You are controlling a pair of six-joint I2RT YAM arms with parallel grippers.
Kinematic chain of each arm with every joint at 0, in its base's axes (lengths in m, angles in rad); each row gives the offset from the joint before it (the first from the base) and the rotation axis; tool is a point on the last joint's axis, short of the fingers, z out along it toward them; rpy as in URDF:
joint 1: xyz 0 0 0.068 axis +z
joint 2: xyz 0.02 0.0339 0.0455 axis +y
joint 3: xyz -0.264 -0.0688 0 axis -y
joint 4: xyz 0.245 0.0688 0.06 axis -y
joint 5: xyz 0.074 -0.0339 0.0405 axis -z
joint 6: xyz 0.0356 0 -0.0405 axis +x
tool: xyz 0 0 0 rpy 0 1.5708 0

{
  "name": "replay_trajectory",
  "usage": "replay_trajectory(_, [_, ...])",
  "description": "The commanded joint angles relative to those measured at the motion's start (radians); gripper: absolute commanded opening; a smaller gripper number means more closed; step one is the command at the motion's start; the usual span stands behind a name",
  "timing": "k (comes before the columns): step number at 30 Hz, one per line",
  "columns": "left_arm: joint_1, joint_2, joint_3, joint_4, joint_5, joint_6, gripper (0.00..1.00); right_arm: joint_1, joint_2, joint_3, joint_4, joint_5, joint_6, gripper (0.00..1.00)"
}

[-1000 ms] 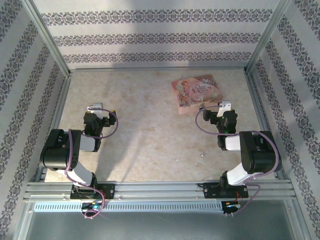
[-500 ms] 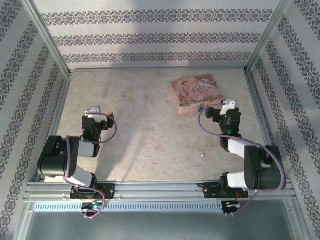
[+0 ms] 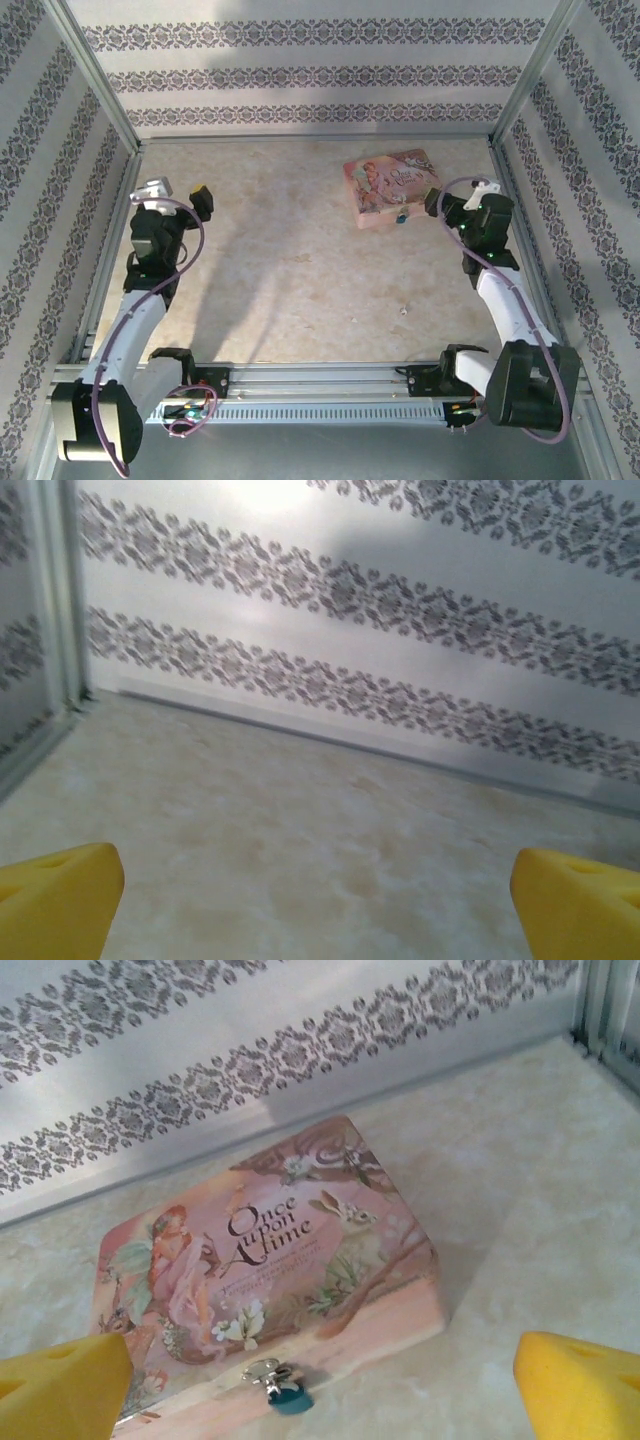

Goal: Unlock the padlock with the key

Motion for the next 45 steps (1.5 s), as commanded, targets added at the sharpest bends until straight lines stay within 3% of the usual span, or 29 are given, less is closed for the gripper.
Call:
replay_trajectory(1, [0.011,0.025,0.044,-0.254,0.159,-0.142,0.99,-0.044,0.078,0.076,-0.128,-0.176,0.072,0.98])
replay_trajectory(6, [-0.034,0.145,0.132,-0.351,0.295,-0.247,0.99,-0.112,0.224,0.189,-0.18,-0.291,0.117,0.98])
replay_trajectory(11, [-0.174,0.255,0.184,-0.375,0.289,-0.295,0.99,-0.113,0.319,0.294,-0.24,-0.293,0.088,0.98])
replay_trajectory(21, [-0.422,0.523,0.272,-0.193,0.326,-0.426,0.99,-0.11,0.505,0.497,-0.342,-0.283,0.004,0.98])
replay_trajectory(32, [-0.47,0.579,0.277,-0.167,0.313,-0.443,0.99,-0.055,0.739,0.767,-0.461,-0.266,-0.059,0.98])
replay_trajectory(45, [-0.472,0.539,0.235,-0.204,0.284,-0.426,0.99,-0.008,0.874,0.894,-0.537,-0.242,-0.107,0.98])
